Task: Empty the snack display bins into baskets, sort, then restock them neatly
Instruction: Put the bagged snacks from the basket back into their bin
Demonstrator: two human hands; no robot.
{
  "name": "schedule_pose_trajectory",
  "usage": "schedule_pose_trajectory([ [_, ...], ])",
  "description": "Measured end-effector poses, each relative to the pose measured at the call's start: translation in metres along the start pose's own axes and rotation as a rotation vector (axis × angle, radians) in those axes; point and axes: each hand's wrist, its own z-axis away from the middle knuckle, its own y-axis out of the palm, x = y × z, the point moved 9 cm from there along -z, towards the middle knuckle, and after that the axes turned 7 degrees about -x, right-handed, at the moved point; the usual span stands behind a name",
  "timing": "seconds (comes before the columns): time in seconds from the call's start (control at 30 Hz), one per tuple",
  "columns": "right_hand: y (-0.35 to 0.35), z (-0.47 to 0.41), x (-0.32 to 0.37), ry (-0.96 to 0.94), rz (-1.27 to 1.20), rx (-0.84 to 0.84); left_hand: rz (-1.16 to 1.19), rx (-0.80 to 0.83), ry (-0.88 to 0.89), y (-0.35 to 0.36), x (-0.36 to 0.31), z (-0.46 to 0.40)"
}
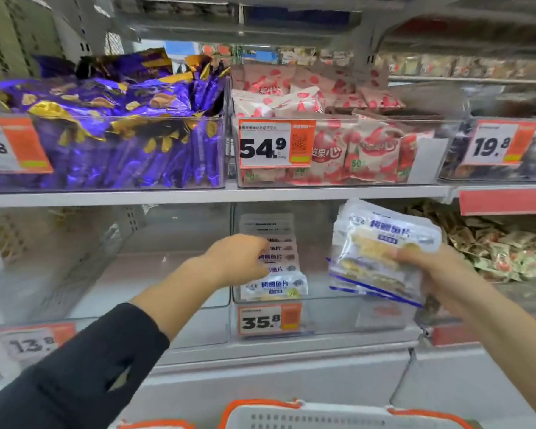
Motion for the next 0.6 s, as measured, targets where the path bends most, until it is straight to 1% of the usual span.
schedule_pose_trajectory([
  [0.1, 0.001, -0.029, -0.009, 0.01, 0.093, 0.012, -0.179, 0.212, 0.072, 0.035, -0.005, -0.03],
  [0.2, 0.015, -0.046, -0.027, 0.076, 0.106, 0.063, -0.285, 0.459, 0.035, 0.072, -0.005, -0.042],
  [0.27, 0.023, -0.054, -0.035, 0.124, 0.088, 0.116, -0.314, 0.533, 0.018, 0.089, -0.009, -0.042],
  [0.37, 0.037, -0.061, -0.052, 0.196, 0.099, 0.312, -0.347, 0.516, 0.042, 0.099, -0.012, -0.045],
  [0.47, 0.045, -0.056, -0.067, 0.249, 0.116, 0.493, -0.402, 0.496, 0.026, 0.087, -0.006, -0.052],
  [0.53, 0.051, -0.055, -0.071, 0.242, 0.152, 0.569, -0.445, 0.432, 0.03, 0.075, -0.004, -0.06],
  [0.6, 0.058, -0.054, -0.074, 0.219, 0.262, 0.618, -0.49, 0.372, 0.058, 0.071, -0.005, -0.067],
])
